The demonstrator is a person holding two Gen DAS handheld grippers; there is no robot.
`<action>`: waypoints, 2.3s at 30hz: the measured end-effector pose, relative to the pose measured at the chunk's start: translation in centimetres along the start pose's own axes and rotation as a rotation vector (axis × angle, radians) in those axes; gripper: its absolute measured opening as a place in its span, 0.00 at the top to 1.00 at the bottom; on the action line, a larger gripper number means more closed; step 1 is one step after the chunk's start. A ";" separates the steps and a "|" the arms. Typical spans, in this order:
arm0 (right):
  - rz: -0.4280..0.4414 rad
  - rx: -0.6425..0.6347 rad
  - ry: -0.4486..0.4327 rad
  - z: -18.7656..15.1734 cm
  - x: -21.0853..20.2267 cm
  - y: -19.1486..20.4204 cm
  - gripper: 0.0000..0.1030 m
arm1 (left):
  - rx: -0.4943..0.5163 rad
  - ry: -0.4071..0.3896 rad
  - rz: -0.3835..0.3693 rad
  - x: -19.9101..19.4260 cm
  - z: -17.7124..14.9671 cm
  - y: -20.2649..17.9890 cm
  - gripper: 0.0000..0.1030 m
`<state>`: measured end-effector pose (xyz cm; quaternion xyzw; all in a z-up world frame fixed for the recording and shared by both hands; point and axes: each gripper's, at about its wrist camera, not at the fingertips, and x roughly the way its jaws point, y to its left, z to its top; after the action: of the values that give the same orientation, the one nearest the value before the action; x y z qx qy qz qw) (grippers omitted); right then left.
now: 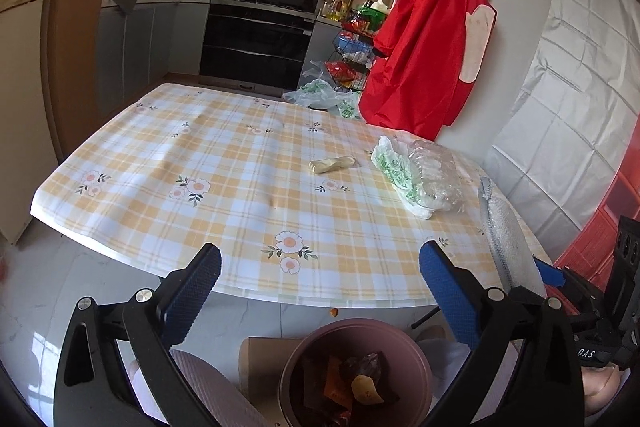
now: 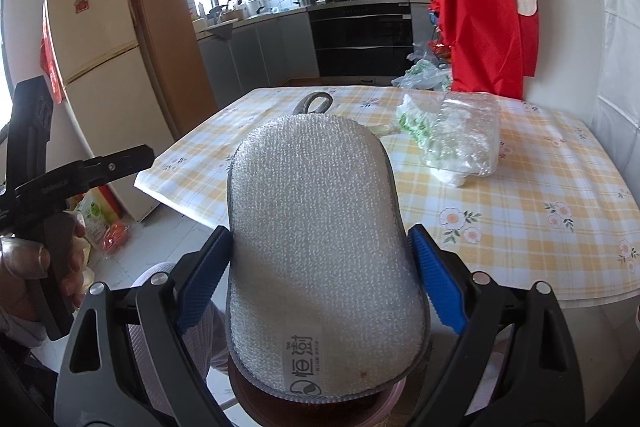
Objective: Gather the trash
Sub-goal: 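Open the right tool over the bin to drop the white sponge pad, then grasp the clear plastic tray on the table with the right tool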
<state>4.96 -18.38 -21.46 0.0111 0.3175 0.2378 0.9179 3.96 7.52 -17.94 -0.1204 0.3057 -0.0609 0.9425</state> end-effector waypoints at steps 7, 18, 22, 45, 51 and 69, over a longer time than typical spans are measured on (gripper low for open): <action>0.032 0.003 0.038 -0.4 0.5 0.6 0.13 | -0.001 0.003 0.003 0.1 -0.3 0.0 0.06; 0.017 0.015 0.035 -0.4 0.4 0.3 0.11 | -0.003 0.010 0.014 0.1 -0.4 0.2 0.06; 0.006 0.023 0.035 -0.4 0.4 0.0 0.06 | 0.006 0.020 0.016 0.4 -0.6 0.1 0.06; -0.120 0.076 0.058 -0.8 2.5 -3.9 0.06 | 0.021 0.082 0.043 4.0 -1.2 0.3 0.06; -0.188 0.076 0.031 1.7 3.9 -7.4 0.06 | 0.038 0.100 0.043 6.2 -0.9 0.2 0.06; -0.229 0.312 0.068 7.0 17.1 -20.3 0.11 | 0.072 0.176 0.034 14.3 0.9 0.5 0.06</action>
<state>29.56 -27.89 -29.22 0.1091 0.3804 0.0798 0.9149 15.99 5.50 -25.41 -0.0752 0.3869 -0.0661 0.9167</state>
